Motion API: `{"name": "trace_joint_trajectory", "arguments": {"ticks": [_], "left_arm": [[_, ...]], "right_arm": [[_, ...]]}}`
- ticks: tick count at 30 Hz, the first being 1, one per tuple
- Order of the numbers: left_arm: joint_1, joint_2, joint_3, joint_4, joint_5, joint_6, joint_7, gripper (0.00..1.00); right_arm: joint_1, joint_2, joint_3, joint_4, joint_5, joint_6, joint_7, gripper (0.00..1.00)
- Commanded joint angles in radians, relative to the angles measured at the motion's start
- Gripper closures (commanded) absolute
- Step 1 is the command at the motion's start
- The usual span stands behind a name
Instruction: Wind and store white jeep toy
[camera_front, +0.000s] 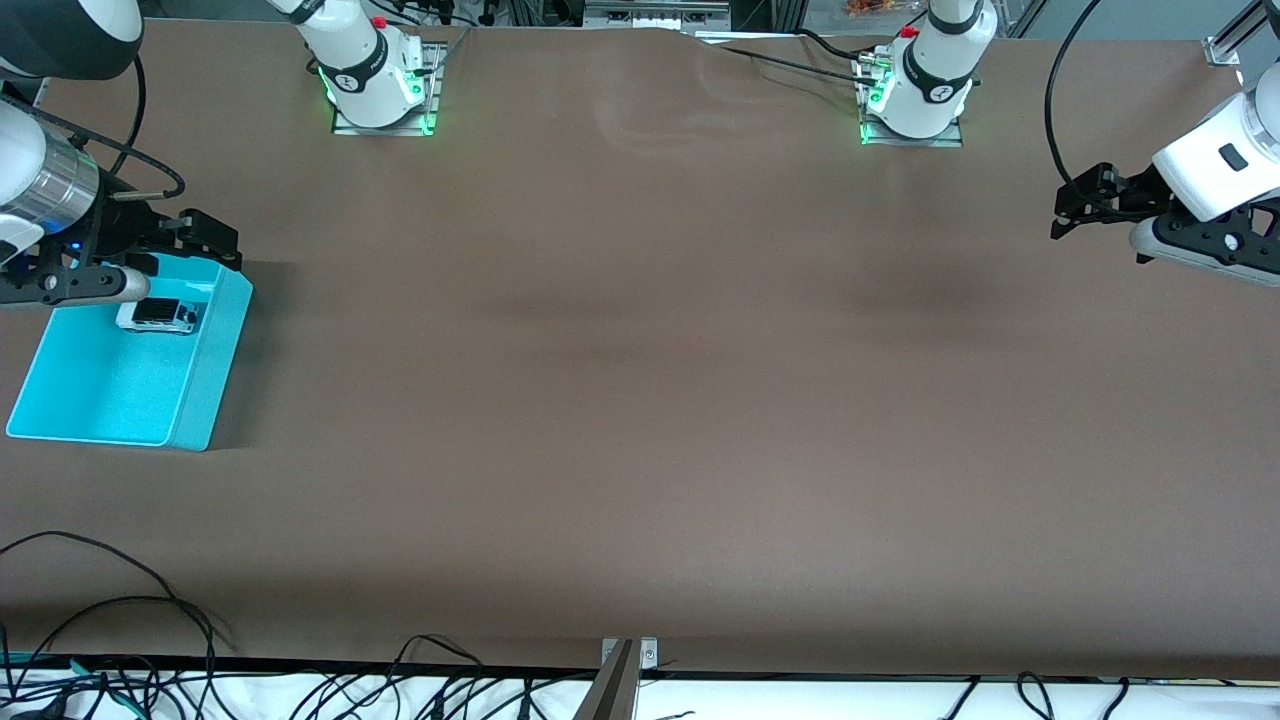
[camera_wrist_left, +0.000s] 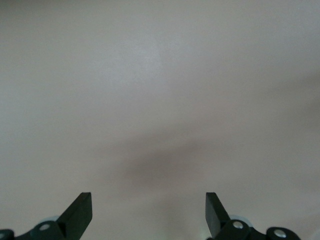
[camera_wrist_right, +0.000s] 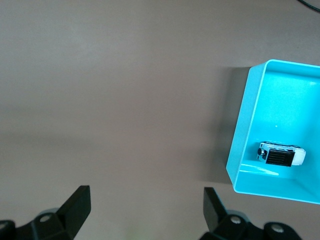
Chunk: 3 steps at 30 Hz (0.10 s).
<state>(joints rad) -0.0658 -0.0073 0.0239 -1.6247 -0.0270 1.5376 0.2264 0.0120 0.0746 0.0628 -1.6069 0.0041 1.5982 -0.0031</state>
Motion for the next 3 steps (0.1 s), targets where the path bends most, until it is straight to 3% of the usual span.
{"name": "trace_joint_trajectory", "arguments": {"ticks": [1, 3], "left_arm": [[-0.002, -0.007, 0.005, 0.008, -0.027, -0.013, 0.001, 0.0], [-0.002, -0.007, 0.005, 0.008, -0.027, -0.014, 0.001, 0.0]], "right_arm": [[-0.007, 0.007, 0.008, 0.021, -0.009, -0.006, 0.011, 0.0], [-0.007, 0.007, 0.008, 0.021, -0.009, -0.006, 0.009, 0.0]]}}
